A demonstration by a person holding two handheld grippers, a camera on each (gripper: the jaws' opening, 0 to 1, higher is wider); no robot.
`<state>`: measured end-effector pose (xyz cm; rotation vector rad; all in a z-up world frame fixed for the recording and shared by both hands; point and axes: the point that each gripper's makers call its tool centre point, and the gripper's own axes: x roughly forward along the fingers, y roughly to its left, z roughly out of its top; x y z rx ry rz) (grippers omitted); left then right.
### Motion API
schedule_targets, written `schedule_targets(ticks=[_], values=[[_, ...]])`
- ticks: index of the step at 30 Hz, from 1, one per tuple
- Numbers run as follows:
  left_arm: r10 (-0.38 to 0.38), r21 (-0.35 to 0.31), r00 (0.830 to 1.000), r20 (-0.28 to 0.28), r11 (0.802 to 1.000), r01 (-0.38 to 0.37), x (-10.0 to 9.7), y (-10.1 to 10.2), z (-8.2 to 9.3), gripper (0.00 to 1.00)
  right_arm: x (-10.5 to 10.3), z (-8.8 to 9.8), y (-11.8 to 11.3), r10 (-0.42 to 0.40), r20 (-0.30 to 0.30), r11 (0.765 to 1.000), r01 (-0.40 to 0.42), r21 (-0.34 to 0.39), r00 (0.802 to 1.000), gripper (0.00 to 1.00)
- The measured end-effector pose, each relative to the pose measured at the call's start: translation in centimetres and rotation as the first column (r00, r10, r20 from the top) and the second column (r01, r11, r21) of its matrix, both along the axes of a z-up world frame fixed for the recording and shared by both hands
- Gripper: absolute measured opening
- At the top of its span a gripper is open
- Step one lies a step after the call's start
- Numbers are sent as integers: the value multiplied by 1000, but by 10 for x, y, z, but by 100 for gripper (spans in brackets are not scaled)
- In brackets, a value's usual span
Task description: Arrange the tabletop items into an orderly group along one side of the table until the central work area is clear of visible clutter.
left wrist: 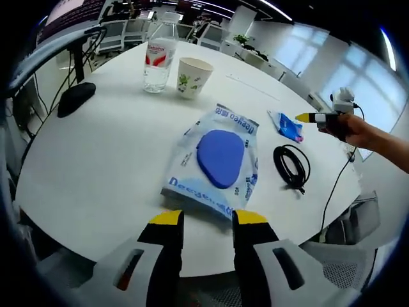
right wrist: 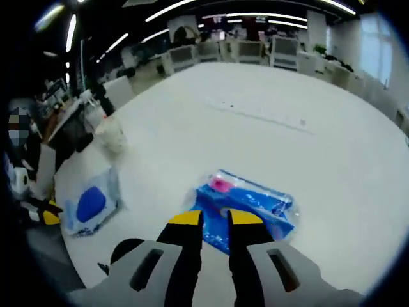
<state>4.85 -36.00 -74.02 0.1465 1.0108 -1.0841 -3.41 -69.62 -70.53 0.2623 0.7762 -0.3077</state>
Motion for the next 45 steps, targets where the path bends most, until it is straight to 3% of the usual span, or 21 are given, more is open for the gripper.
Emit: schedule_targets(ticks=[8, 12, 16, 21, 31, 45], values=[[-5, -2, 1000, -19, 1000, 5, -3, -2, 0, 30, 42, 0, 50, 168, 24, 985, -168, 27, 986, 17], [2, -6, 999, -38, 1000, -2, -5, -3, -2, 29, 61, -5, 82, 260, 41, 964, -262, 56, 965, 19], [3, -3, 999, -51, 1000, -4, -7, -4, -4, 29, 78, -8, 113, 356, 82, 927, -363, 100, 931, 23], [-2, 8, 998, -61, 1000, 3, -10, -4, -6, 29, 88, -20, 132, 418, 33, 903, -420, 97, 908, 26], [-23, 24, 997, -76, 999, 25, -16, -9, -15, 28, 94, -36, 145, 463, -34, 882, -457, 117, 886, 27], [-34, 26, 994, -105, 999, 37, -19, -13, -22, 23, 86, -44, 146, 437, -60, 895, -427, 127, 897, 11]])
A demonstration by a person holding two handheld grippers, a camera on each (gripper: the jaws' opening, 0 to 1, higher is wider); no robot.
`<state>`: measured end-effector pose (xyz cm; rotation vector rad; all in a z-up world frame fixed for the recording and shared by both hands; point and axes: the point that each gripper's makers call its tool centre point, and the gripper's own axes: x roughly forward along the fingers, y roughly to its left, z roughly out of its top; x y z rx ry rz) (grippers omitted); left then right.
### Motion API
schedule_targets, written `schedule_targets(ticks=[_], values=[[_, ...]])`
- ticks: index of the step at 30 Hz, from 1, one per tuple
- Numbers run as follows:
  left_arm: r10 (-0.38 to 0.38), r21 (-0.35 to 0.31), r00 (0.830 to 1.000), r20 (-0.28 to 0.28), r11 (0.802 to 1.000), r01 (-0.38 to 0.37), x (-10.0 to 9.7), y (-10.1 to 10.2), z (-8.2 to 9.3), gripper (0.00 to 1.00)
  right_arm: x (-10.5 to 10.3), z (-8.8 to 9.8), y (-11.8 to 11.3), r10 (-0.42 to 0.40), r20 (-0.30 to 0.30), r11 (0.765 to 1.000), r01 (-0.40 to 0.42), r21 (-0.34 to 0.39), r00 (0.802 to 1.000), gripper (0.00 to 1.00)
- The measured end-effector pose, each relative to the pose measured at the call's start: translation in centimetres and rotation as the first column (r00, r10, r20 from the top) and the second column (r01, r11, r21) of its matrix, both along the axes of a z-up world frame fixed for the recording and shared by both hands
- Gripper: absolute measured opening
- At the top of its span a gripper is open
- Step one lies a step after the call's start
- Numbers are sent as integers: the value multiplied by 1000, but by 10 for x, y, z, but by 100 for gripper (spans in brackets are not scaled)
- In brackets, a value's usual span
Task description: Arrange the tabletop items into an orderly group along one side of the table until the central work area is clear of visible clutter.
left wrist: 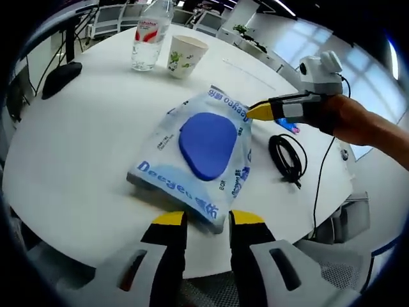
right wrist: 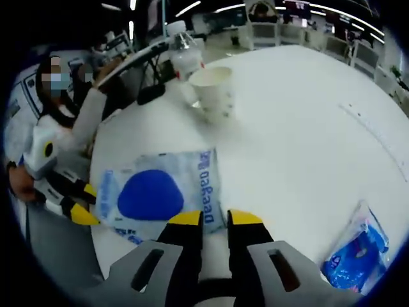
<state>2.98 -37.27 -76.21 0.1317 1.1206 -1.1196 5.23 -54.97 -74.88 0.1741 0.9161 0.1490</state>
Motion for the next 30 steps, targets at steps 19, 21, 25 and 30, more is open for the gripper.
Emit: schedule_targets(ticks=[19, 21, 25, 30], values=[[12, 13, 1000, -14, 1000, -12, 14, 16, -5, 11, -22, 1, 14, -102, 25, 993, 100, 60, 994, 0], [13, 13, 1000, -15, 1000, -13, 16, 17, -6, 10, -25, 1, 17, -113, 27, 992, 112, 62, 993, 0], [9, 11, 1000, -16, 1000, -9, 18, 18, -6, 9, -30, 2, 21, -134, 29, 989, 132, 65, 991, 0], [13, 8, 1000, -17, 1000, -13, 22, 20, -6, 8, -37, 3, 25, -163, 28, 985, 160, 70, 986, 0]])
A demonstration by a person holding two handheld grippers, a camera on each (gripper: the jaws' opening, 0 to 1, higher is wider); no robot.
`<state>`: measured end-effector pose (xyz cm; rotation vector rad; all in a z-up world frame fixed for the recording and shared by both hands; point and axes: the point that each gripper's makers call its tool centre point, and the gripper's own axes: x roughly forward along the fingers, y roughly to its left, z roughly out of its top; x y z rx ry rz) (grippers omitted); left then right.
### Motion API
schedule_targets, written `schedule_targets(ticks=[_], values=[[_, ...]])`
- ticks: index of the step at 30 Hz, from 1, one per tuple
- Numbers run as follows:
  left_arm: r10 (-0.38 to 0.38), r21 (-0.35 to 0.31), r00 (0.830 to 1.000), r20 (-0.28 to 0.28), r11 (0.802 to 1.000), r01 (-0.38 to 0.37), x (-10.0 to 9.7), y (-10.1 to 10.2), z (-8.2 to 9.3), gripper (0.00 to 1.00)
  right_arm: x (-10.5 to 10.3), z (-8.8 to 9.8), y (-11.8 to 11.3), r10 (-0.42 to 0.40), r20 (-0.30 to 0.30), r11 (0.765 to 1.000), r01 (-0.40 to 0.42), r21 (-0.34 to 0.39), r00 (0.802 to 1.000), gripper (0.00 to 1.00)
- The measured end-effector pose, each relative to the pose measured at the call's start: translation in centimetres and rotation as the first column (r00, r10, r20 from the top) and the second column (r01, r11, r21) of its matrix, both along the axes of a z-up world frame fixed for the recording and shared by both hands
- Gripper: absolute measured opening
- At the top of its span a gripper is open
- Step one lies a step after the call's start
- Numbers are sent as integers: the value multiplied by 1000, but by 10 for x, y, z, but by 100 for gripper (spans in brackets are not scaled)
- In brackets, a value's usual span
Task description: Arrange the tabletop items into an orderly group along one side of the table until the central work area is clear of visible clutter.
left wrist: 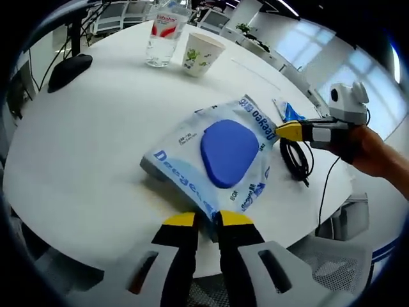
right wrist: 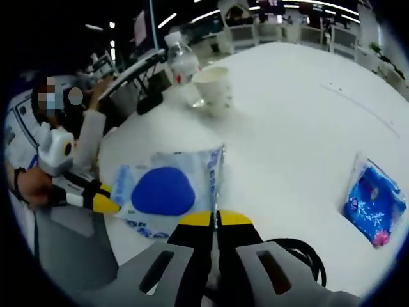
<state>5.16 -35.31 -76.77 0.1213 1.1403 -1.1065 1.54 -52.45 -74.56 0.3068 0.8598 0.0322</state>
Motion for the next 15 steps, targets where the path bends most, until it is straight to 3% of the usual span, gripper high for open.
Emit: schedule_targets(ticks=[7, 15], values=[[-9, 2, 1000, 6, 1000, 9, 7, 1, 0, 8, -6, 1, 3, -23, 3, 1000, 23, 4, 1000, 0], [16, 6, 1000, 17, 1000, -16, 30, 5, 2, 5, -16, 3, 18, -56, 12, 998, 56, 26, 998, 0]])
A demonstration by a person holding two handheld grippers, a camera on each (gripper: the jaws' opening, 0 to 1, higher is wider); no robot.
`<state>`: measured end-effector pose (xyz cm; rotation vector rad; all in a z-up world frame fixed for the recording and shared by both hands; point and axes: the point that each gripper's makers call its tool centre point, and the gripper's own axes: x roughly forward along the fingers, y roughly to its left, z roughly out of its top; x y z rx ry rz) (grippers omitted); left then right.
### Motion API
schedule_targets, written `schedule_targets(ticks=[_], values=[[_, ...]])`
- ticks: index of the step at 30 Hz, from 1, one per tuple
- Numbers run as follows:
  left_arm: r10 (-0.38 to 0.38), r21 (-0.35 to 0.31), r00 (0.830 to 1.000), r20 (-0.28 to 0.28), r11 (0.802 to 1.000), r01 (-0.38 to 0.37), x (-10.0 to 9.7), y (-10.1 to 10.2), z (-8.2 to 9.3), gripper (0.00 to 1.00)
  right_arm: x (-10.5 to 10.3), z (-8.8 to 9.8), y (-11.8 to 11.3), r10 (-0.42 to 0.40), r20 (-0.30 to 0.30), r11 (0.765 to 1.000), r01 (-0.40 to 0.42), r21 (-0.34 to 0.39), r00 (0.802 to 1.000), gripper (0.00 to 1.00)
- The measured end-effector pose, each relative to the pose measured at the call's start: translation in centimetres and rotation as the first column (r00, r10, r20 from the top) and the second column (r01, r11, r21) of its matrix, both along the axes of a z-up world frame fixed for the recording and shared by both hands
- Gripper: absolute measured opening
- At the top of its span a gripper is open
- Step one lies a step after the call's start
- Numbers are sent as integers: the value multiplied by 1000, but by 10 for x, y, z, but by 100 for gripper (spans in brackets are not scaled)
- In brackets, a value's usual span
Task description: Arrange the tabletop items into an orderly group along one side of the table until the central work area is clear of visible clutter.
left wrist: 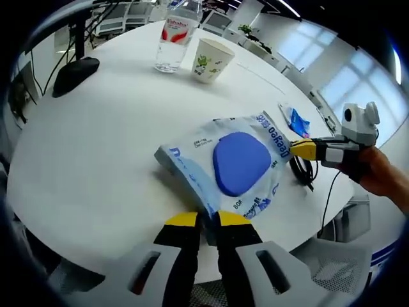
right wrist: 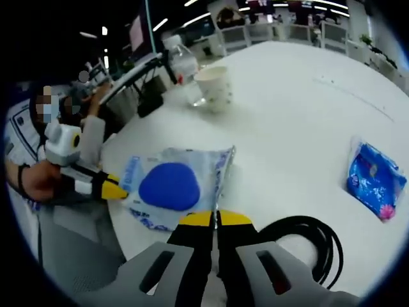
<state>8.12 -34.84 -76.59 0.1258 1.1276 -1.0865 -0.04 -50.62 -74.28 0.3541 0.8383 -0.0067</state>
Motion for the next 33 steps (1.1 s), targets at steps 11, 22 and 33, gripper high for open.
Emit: schedule_targets(ticks=[11, 22, 33], values=[[-21, -10, 998, 52, 1000, 22, 36, -1, 2, 6, -15, -4, 33, -15, 0, 999, 15, 43, 1000, 0], [-92, -22, 993, 80, 995, 94, 37, 16, -1, 14, -18, -4, 32, -65, 13, 995, 64, 79, 998, 7], [-131, -50, 986, 99, 989, 136, 32, 14, 3, 17, -12, -6, 31, -73, 12, 993, 72, 91, 997, 13]])
